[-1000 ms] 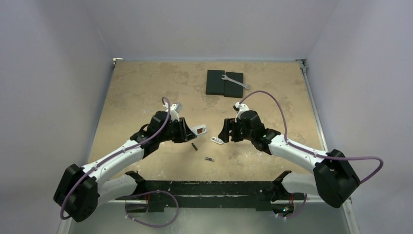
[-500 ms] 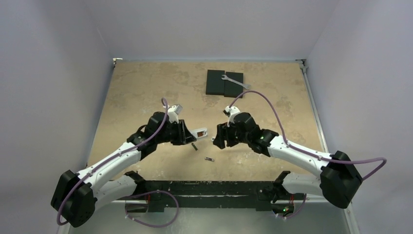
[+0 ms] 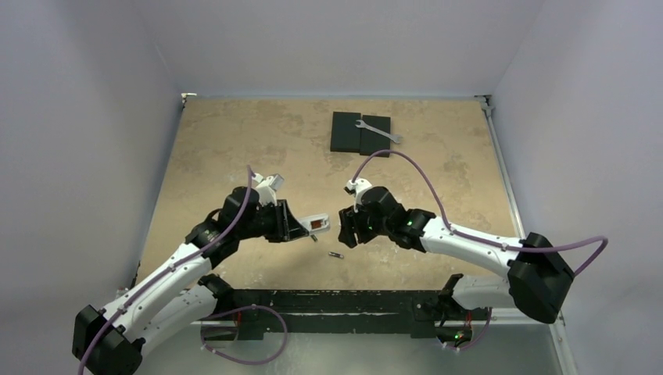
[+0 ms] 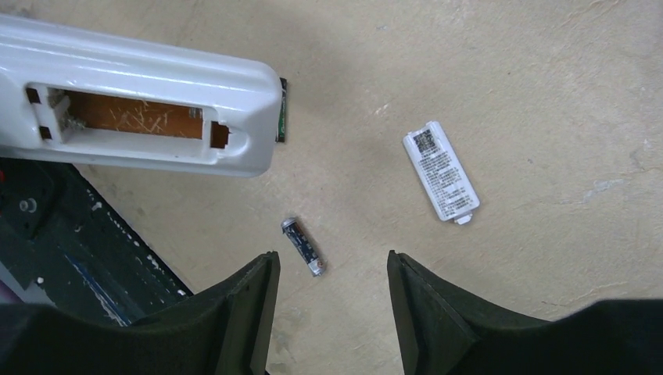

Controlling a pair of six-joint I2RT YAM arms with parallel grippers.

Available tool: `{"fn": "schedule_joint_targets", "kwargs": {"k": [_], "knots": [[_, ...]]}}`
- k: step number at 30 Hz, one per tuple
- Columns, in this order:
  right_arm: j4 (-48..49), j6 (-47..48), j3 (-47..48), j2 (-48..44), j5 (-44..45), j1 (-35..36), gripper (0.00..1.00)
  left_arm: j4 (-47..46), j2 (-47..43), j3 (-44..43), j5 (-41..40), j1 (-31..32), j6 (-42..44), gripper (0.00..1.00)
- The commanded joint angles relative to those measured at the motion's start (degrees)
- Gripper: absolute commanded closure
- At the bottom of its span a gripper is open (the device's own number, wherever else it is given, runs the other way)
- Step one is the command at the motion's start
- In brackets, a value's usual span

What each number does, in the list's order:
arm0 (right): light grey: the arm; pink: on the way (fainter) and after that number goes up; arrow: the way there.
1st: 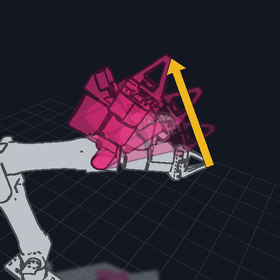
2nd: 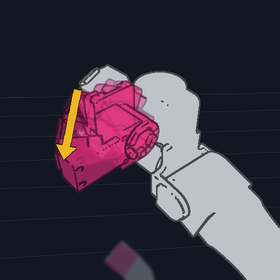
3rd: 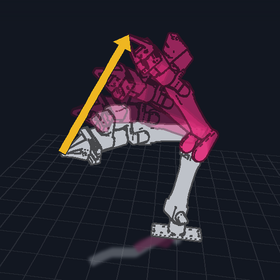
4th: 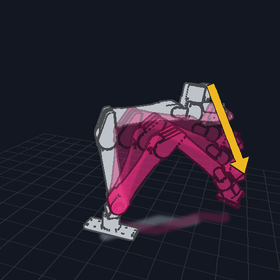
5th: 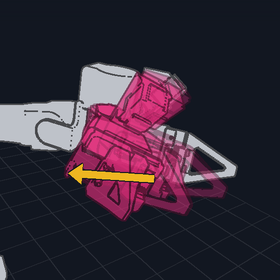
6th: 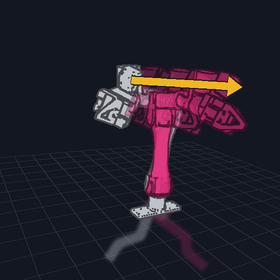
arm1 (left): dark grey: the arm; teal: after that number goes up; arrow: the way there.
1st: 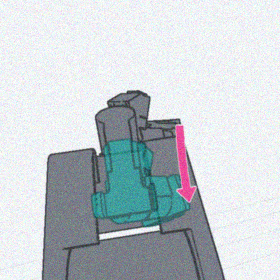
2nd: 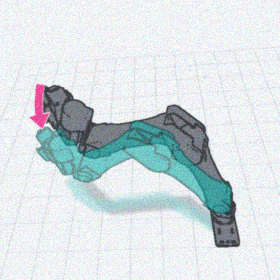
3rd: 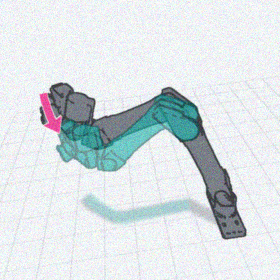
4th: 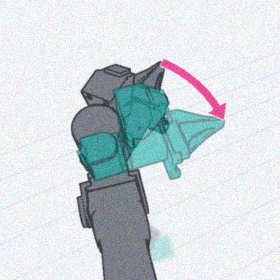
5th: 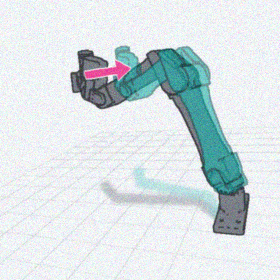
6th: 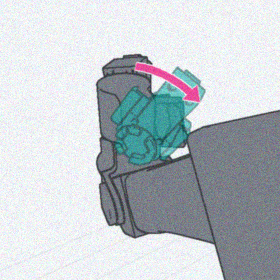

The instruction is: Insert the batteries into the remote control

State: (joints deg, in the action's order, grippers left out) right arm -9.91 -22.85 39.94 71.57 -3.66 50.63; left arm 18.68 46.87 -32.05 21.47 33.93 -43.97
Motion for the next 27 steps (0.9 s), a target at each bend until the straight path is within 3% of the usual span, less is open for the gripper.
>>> {"fn": "schedule_joint_targets", "kwargs": {"k": [1, 27], "knots": [[-0.8, 2.2, 1.8, 1.3, 1.2, 1.8, 0.40, 5.8, -3.0, -2.9, -3.5, 0.3, -0.3, 1.00], [-0.9, 6.2, 6.7, 17.9, 3.5, 10.6, 0.45, 10.2, -7.5, -4.0, -6.2, 0.3, -1.1, 1.00]]}}
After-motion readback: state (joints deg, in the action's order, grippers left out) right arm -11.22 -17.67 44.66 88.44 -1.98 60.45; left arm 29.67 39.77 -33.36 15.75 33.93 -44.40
